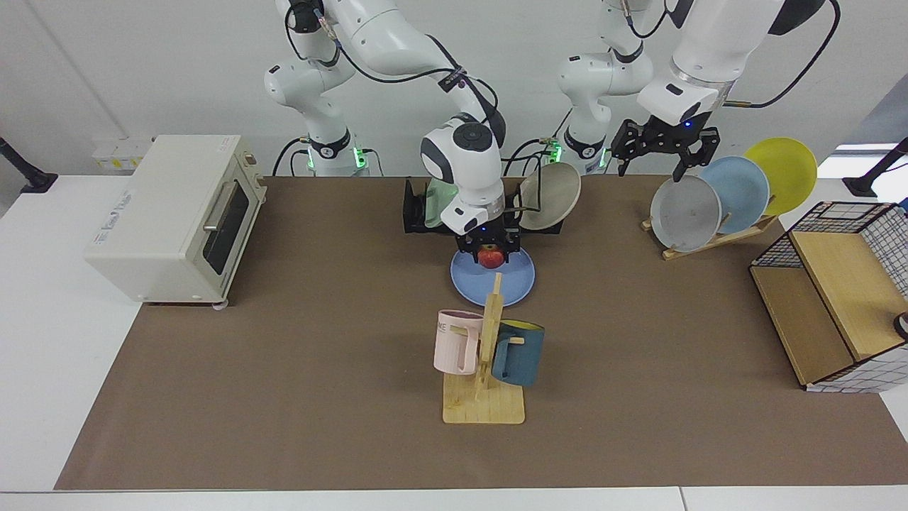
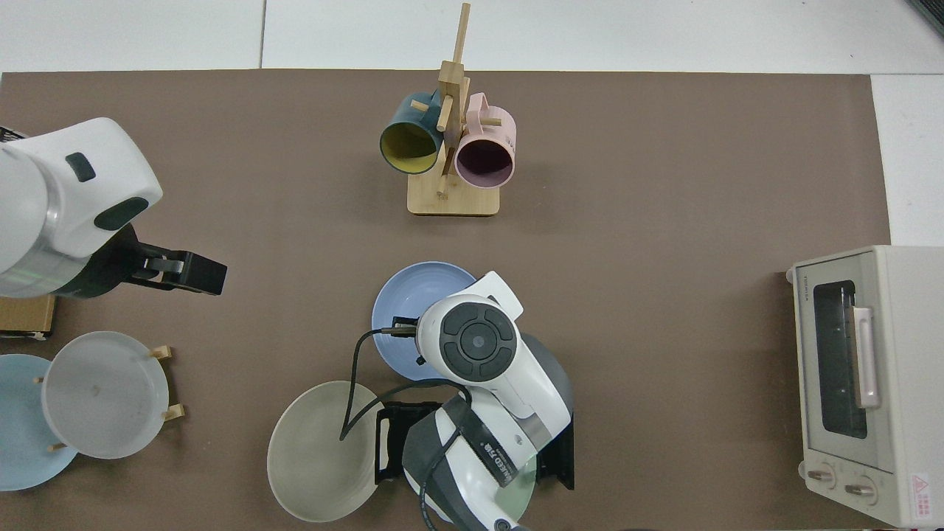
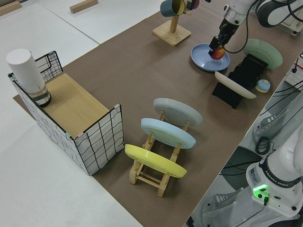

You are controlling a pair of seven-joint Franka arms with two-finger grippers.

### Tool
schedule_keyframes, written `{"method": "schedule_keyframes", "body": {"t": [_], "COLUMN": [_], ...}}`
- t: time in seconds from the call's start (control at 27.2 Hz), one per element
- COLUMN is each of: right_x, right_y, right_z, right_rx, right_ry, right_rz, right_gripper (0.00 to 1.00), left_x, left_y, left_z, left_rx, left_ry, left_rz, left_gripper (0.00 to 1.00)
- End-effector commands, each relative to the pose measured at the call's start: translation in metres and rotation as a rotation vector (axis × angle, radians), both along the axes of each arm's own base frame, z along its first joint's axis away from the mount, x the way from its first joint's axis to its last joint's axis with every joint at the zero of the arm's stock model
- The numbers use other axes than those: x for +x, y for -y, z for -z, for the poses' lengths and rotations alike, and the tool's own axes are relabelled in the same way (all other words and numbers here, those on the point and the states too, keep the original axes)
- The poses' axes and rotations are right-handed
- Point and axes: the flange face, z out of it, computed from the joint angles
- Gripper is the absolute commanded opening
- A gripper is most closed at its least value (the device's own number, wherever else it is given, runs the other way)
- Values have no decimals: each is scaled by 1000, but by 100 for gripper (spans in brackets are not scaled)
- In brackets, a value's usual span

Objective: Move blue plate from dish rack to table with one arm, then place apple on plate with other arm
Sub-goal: 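Carry the red apple with the right gripper over the blue plate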

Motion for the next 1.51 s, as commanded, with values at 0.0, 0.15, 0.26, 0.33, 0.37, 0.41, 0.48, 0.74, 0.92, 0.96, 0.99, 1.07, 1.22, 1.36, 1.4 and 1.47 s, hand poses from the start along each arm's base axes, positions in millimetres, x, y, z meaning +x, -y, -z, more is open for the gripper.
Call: {"method": "schedule_keyframes", "body": {"t": [0.0, 0.15, 0.26, 0.33, 0.37, 0.41, 0.48, 0.74, 0.92, 0.96, 0.99, 1.07, 1.22, 1.36, 1.4, 1.47], "right_x": [4, 8, 8, 11, 11, 11, 12, 13, 12, 13, 15, 20, 36, 57, 62, 68], "right_y": [-3, -5, -8, -8, -8, -8, -8, -4, -6, -5, -2, 5, 26, 66, 81, 104], "right_z": [3, 1, 6, 12, 14, 14, 13, 18, 14, 12, 8, -3, -37, -86, -98, -120], "right_rx": [27, 38, 39, 47, 50, 50, 51, 48, 45, 44, 42, 29, 8, -44, -60, -88], "right_ry": [23, 38, 37, 46, 50, 51, 52, 47, 43, 42, 42, 36, 32, 75, 91, 115], "right_rz": [30, 29, 32, 37, 38, 38, 39, 45, 45, 47, 48, 55, 75, 62, 52, 13], "right_gripper": [0, 0, 0, 0, 0, 0, 3, 72, 100, 100, 100, 100, 100, 100, 100, 100], "left_x": [4, 3, 3, 4, 4, 4, 4, 4, 2, 2, 3, 1, -7, -7, -7, -7], "left_y": [-3, -5, -6, -6, -6, -6, -6, -8, -8, -7, -8, -7, -10, -18, -19, -21], "left_z": [-7, -7, -7, -7, -7, -7, -7, -7, -8, -8, -9, -11, -21, -25, -25, -26], "left_rx": [3, 2, 3, 1, 1, 1, 1, 8, 14, 15, 14, 16, 19, 18, 18, 18], "left_ry": [18, 19, 17, 18, 18, 18, 18, 18, 18, 18, 21, 25, 36, 42, 42, 45], "left_rz": [-4, -16, -32, -35, -35, -35, -35, -80, -77, -73, -73, -71, -81, -96, -98, -101], "left_gripper": [100, 100, 100, 100, 100, 100, 100, 100, 100, 100, 100, 100, 100, 100, 100, 100]}}
